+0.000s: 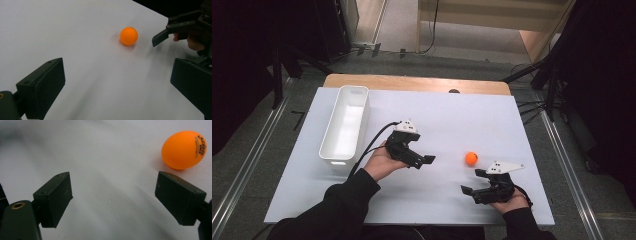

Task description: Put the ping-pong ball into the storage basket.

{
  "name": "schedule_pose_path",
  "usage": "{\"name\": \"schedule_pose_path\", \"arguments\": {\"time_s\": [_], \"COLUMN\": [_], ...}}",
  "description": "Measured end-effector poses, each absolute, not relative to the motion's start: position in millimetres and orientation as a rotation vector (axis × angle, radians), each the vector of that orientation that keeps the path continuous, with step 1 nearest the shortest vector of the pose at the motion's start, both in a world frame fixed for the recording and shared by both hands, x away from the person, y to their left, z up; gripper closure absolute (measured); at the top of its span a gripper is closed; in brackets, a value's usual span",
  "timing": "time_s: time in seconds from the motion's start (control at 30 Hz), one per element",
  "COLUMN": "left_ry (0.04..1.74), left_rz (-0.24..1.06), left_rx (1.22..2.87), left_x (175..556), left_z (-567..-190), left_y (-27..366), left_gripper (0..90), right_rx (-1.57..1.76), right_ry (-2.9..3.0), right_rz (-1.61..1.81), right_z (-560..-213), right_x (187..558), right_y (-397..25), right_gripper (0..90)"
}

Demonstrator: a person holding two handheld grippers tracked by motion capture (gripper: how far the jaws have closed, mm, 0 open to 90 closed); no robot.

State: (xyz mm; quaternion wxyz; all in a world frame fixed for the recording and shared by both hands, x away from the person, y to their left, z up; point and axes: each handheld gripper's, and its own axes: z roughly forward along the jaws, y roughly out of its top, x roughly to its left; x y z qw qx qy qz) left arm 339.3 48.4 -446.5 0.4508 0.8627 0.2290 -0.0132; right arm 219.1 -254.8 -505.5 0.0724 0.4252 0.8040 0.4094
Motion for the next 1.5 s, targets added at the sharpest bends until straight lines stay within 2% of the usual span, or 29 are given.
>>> {"name": "schedule_pose_path", "arguments": {"time_s": [1.5], "left_ry": [0.51], "left_rz": [-0.079], "left_rx": [2.147], "left_x": [356], "left_z": [-449], "left_y": [-15], "left_gripper": [0.2], "right_rx": [1.286], "right_ry": [2.4], "right_rz": [1.239], "right_z": [-505], "right_x": [218], "right_y": [-259], "right_gripper": [12.8]}}
